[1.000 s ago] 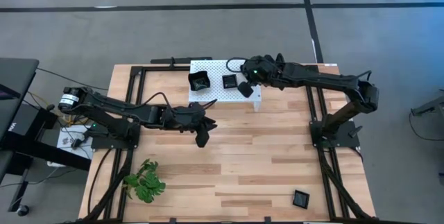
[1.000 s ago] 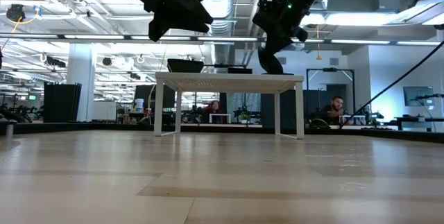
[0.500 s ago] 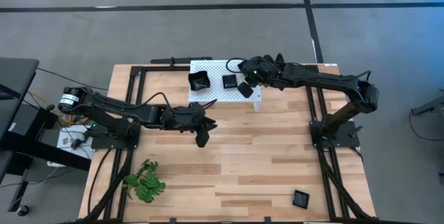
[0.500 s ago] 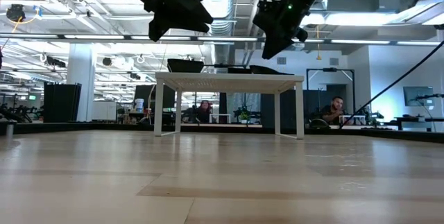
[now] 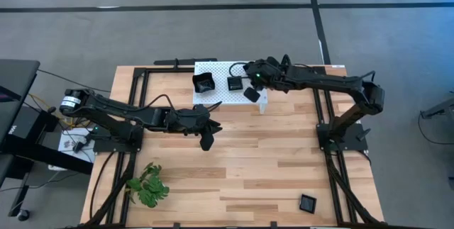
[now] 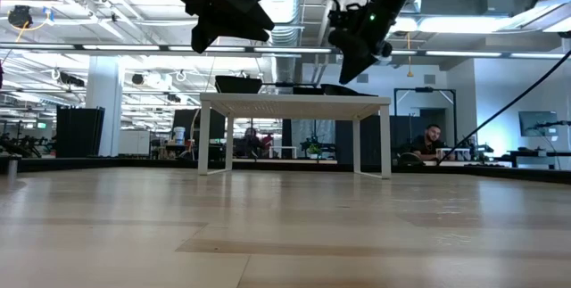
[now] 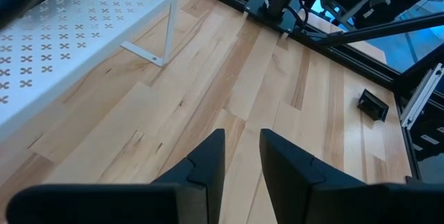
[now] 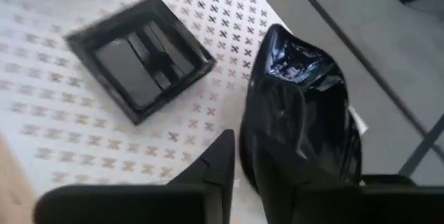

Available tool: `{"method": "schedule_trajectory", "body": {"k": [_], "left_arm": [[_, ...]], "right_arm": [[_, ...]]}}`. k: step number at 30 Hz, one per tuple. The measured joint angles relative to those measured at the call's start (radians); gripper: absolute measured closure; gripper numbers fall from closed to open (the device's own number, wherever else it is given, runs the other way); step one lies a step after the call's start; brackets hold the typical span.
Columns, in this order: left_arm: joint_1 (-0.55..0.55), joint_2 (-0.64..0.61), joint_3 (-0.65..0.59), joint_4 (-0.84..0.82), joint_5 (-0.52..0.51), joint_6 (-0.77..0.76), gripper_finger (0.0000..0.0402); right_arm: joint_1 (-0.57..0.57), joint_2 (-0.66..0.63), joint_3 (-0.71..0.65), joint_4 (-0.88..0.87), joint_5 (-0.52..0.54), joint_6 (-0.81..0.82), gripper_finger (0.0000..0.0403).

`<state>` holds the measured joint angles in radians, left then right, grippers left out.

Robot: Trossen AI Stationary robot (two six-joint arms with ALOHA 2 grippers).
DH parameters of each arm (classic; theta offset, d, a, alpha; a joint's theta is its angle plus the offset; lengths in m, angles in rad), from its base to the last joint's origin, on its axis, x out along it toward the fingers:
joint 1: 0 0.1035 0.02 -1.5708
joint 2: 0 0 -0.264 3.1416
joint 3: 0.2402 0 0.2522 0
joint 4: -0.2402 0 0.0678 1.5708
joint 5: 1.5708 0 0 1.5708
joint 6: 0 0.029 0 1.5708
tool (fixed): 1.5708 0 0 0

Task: Pick & Place Mini shaped plates
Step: Stack the leaf shaped plate on top of the other leaf shaped plates on the shelf

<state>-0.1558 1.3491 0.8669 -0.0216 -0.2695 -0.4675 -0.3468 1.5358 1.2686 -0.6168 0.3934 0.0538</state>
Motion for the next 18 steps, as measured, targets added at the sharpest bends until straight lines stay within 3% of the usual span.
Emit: {"method": "schedule_trajectory", "body": {"k": [5, 12, 18], "left_arm": [[0.000, 0.000, 0.000, 0.000, 0.000, 0.000, 0.0309], [0.000, 0.000, 0.000, 0.000, 0.000, 0.000, 0.0309], [0.000, 0.000, 0.000, 0.000, 0.000, 0.000, 0.0309]], "right_arm": [[-0.030, 0.036, 0.000, 0.058, 0.033, -0.075, 0.0397], [-0.073, 0.057, -0.001, 0.056, -0.014, -0.077, 0.0399], [-0.096, 0.081, -0.001, 0.041, -0.128, -0.071, 0.0399]]}}
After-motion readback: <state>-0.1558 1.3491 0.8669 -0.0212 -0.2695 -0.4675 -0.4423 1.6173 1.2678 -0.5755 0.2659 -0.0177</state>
